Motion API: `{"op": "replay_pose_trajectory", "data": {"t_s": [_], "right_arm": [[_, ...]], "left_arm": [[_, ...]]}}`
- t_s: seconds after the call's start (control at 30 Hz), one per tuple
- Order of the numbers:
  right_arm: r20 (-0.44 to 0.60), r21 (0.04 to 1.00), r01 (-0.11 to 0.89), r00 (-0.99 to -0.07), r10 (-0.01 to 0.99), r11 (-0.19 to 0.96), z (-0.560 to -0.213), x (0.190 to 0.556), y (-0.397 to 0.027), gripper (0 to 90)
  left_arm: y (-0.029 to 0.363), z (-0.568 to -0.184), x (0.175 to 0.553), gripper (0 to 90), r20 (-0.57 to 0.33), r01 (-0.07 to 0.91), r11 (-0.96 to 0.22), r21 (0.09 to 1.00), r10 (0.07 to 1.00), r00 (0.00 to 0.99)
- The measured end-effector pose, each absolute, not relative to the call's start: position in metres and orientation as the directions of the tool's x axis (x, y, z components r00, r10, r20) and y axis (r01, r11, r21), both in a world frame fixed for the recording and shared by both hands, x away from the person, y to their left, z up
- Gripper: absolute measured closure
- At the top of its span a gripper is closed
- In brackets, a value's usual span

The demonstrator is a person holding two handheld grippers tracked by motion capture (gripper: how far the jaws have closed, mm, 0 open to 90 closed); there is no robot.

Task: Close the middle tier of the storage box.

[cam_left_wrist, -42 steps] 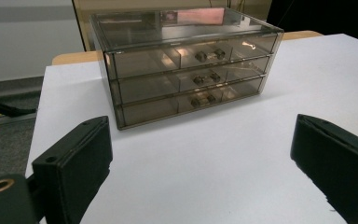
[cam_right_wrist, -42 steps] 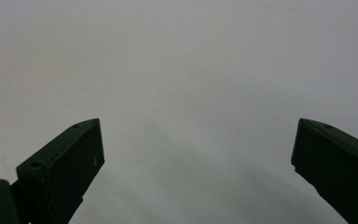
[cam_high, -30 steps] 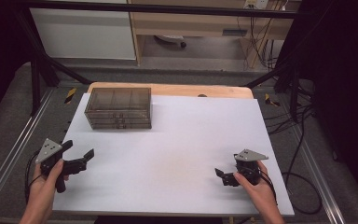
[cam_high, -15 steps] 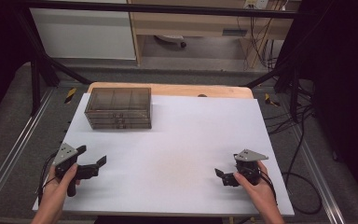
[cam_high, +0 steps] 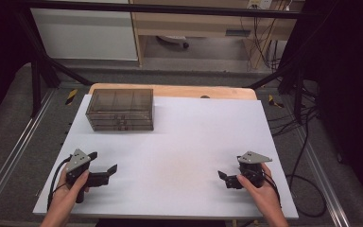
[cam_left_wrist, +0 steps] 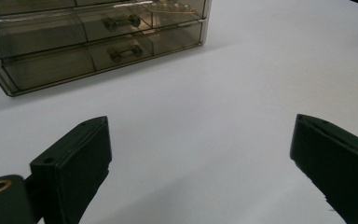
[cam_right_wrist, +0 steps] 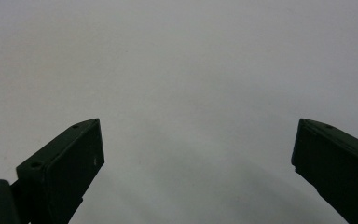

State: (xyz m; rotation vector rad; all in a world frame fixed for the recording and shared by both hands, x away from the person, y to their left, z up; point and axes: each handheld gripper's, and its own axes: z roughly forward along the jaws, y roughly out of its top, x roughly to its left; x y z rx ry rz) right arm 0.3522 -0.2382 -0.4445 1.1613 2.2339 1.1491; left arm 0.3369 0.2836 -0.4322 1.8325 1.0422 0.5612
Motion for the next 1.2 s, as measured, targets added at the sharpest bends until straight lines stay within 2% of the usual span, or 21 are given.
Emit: {"op": "replay_pose_trajectory", "data": {"t_s": [1.2], "right_arm": [[0.039,0.799,0.502,-0.593,0.804,0.331,-0.444,0.352,-0.238,2.6]], "left_arm": [[0.259,-0.446,0.324,5.4,-0.036,0.445,-0.28,0.851,0.813,0.581]]}}
